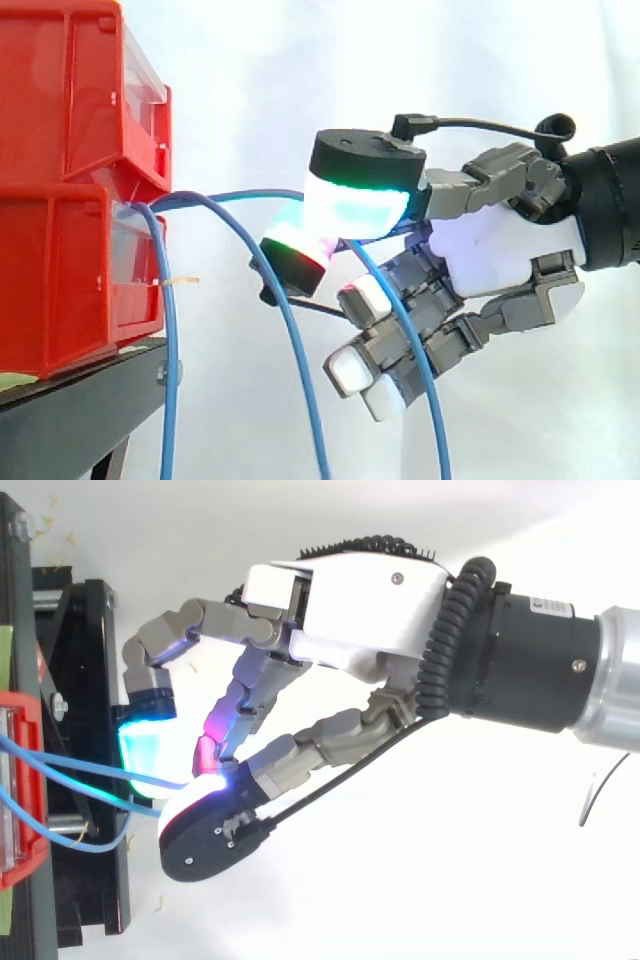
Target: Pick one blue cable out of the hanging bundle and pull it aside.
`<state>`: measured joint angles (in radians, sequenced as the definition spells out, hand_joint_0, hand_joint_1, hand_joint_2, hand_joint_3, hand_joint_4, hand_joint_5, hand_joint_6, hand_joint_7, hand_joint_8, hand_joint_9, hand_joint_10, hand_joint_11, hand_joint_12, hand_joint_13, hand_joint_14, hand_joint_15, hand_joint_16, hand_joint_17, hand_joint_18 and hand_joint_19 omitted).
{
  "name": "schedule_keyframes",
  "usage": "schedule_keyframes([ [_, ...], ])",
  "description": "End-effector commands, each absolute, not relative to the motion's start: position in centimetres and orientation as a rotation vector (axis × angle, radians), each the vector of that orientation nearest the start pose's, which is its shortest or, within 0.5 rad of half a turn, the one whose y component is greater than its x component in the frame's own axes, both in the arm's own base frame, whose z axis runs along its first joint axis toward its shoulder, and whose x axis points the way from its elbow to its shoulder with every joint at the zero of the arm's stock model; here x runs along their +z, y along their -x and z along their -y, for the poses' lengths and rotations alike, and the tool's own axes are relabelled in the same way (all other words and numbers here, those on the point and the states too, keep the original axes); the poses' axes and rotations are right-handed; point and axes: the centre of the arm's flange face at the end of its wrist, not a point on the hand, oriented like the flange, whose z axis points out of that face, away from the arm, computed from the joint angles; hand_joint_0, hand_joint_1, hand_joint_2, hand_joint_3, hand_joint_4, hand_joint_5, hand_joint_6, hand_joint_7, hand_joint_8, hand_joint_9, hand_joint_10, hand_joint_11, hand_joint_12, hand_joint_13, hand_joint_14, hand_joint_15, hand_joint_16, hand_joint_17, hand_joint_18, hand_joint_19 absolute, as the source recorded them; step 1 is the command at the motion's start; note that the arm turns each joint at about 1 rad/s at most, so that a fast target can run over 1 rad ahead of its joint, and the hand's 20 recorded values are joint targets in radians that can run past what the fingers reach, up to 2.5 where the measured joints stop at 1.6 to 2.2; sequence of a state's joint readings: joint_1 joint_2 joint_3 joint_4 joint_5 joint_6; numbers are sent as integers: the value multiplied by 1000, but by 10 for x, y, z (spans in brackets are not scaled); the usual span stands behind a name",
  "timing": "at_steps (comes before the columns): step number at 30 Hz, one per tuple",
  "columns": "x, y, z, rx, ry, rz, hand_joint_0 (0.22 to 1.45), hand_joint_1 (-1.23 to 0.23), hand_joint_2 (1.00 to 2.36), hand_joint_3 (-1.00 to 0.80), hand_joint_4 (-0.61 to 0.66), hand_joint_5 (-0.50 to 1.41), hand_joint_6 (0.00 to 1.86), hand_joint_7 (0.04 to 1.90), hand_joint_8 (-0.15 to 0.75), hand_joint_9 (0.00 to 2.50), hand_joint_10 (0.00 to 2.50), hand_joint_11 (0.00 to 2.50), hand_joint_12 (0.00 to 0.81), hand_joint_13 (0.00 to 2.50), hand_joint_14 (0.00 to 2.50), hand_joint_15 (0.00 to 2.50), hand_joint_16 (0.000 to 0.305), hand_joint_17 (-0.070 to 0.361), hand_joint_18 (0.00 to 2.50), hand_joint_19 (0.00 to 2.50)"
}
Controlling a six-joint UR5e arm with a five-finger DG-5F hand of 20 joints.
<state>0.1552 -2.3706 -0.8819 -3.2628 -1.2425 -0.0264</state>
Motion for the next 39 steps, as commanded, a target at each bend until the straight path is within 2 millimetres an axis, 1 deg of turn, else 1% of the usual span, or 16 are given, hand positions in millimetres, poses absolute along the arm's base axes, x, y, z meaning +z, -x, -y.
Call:
schedule_keyframes([
  [1,296,-780,46,906,-1386,-1282,561,-659,1010,-385,-97,-93,889,1272,284,1213,19,666,351,967,19,520,54,122,816,464],
  [4,296,-780,46,906,-1386,-1282,553,-610,1008,-409,-45,-98,884,1287,296,1206,18,669,359,962,18,525,55,124,809,472],
  [8,296,-780,46,906,-1386,-1282,496,-659,1000,-500,-30,-96,880,1274,316,1203,17,680,378,973,17,520,58,131,833,464],
  [9,297,-780,46,907,-1385,-1281,477,-663,1000,-500,-29,-95,878,1273,319,1206,19,676,382,978,17,515,60,135,845,454],
  [16,297,-779,46,906,-1387,-1282,464,-648,1000,-500,-28,-95,877,1265,324,1206,16,671,384,979,16,515,61,137,858,448],
  [23,296,-780,46,904,-1388,-1283,436,-578,1000,-500,-29,-96,869,1232,334,1207,17,654,397,983,16,507,64,144,878,432],
  [29,297,-779,46,906,-1387,-1282,397,-564,1000,-500,-21,-94,863,1203,350,1214,15,657,418,991,17,507,69,154,903,423],
  [39,297,-779,46,906,-1387,-1282,333,-626,1000,-500,-6,-95,851,1163,367,1200,15,637,442,989,14,496,75,168,925,400],
])
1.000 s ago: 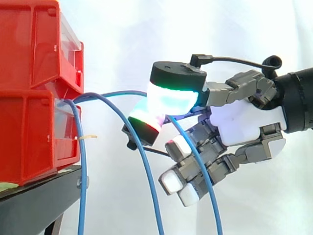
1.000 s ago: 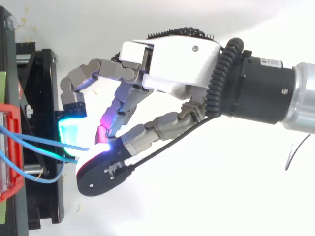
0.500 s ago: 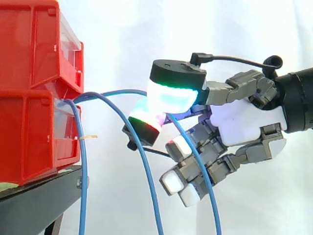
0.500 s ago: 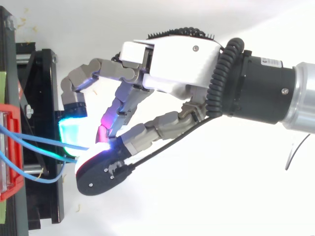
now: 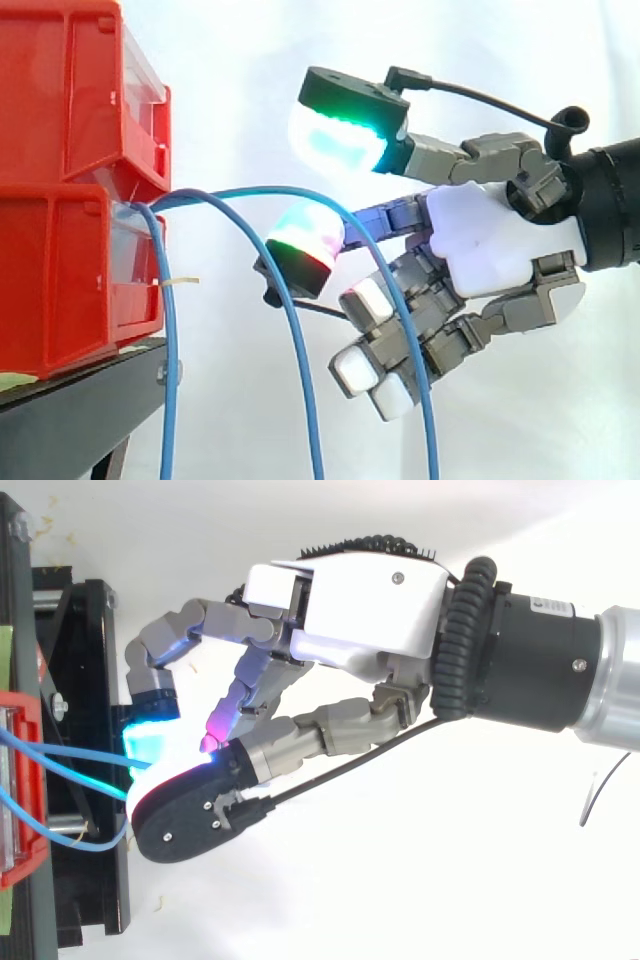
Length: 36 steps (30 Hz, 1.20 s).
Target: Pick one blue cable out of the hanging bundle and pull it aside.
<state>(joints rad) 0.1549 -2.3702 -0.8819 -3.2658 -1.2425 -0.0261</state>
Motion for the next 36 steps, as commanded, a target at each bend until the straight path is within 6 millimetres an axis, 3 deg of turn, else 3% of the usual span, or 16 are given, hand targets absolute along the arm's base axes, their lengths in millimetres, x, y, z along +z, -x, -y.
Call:
schedule_keyframes([
  [1,297,-779,46,904,-1386,-1283,331,-627,1000,-500,-3,-95,850,1160,368,1197,16,642,443,988,16,495,75,168,924,407],
  [13,297,-779,46,906,-1387,-1282,493,-749,1000,-500,-17,-101,849,1276,312,1145,19,676,369,908,17,522,58,131,789,469],
  [20,297,-779,46,906,-1387,-1282,565,-814,1019,-257,-43,-95,881,1350,294,1140,20,674,345,913,18,526,53,119,784,462],
  [25,297,-779,45,907,-1387,-1283,552,-798,1025,-122,-68,-73,896,1324,273,1188,20,637,341,932,18,503,53,119,806,463],
  [28,297,-779,41,906,-1386,-1286,563,-788,1017,-97,-79,-58,893,1282,291,1182,14,540,379,921,15,457,61,137,865,411],
  [36,298,-770,40,881,-1408,-1349,573,-776,1008,-70,-75,-45,886,1233,296,981,8,320,413,722,10,346,64,145,765,344],
])
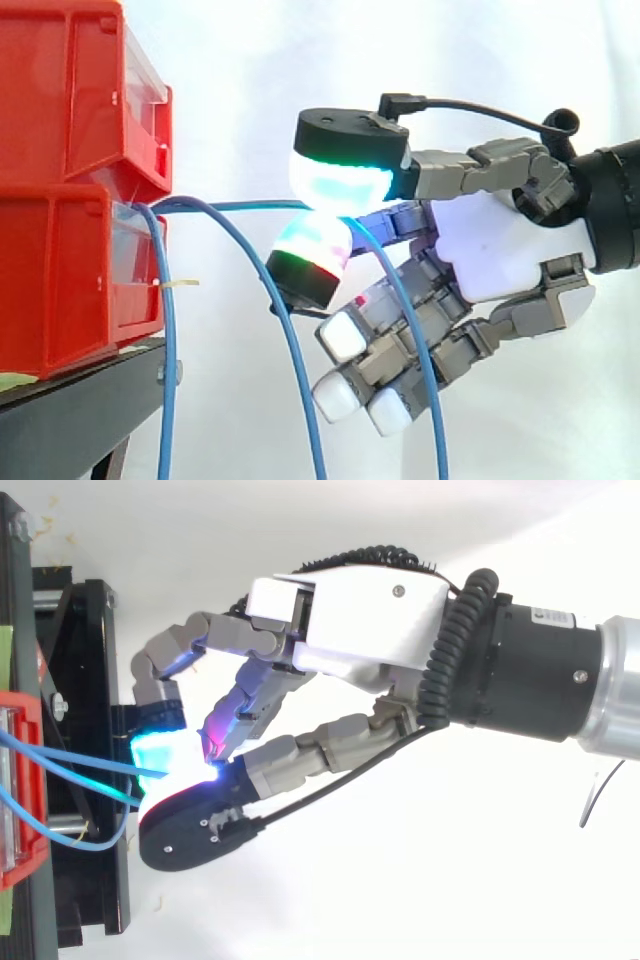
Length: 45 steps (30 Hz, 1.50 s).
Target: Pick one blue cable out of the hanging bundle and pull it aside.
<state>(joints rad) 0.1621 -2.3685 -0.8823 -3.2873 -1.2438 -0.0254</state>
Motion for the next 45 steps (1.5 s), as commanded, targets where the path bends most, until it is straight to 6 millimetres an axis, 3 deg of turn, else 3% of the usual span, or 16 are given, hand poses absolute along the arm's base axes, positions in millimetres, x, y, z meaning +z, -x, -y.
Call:
schedule_keyframes([
  [1,300,-768,39,875,-1413,-1365,573,-776,1007,-66,-81,-43,886,1232,300,961,7,305,415,699,10,329,65,146,744,333],
  [3,303,-762,38,864,-1424,-1400,573,-775,1006,-60,-86,-41,884,1238,297,902,8,254,419,658,9,316,65,146,694,313],
  [9,317,-720,41,797,-1466,-1488,575,-781,1004,-65,-105,-40,883,1211,301,799,4,183,431,576,8,283,67,151,612,271],
  [15,314,-692,42,833,-1445,-1377,573,-782,1004,-67,-104,-41,881,1205,306,759,3,156,430,528,7,264,69,155,561,248],
  [18,304,-691,41,840,-1453,-1328,572,-782,1004,-68,-102,-41,880,1206,309,756,3,162,431,528,7,262,69,155,563,247],
  [31,308,-699,37,879,-1407,-1292,567,-808,1000,8,-109,-27,871,1228,328,873,4,195,441,640,9,310,73,164,649,268],
  [39,307,-699,37,878,-1407,-1294,535,-791,1147,4,-120,-15,864,1230,338,959,5,233,439,728,10,356,74,167,714,285],
  [45,307,-699,37,878,-1407,-1294,528,-786,1183,-2,-117,-13,863,1232,345,987,8,237,440,758,12,382,74,167,718,276],
])
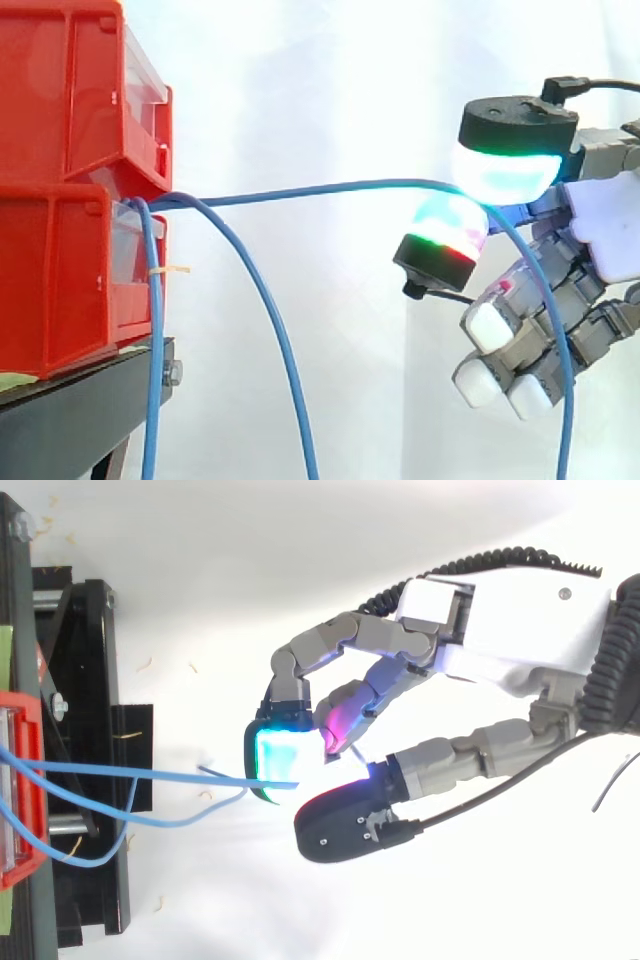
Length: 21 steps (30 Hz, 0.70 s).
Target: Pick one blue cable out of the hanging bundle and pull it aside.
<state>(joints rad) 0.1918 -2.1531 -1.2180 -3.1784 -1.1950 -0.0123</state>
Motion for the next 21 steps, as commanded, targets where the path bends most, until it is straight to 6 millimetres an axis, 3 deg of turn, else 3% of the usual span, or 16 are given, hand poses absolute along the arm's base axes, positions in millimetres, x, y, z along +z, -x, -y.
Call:
schedule_keyframes([
  [1,308,-699,37,880,-1406,-1291,529,-786,1181,-2,-119,-13,864,1226,346,989,8,249,441,760,10,377,74,167,719,276],
  [21,308,-699,37,879,-1407,-1292,534,-796,1161,-10,-115,-14,864,1199,356,1049,7,296,441,789,10,380,74,167,742,271],
])
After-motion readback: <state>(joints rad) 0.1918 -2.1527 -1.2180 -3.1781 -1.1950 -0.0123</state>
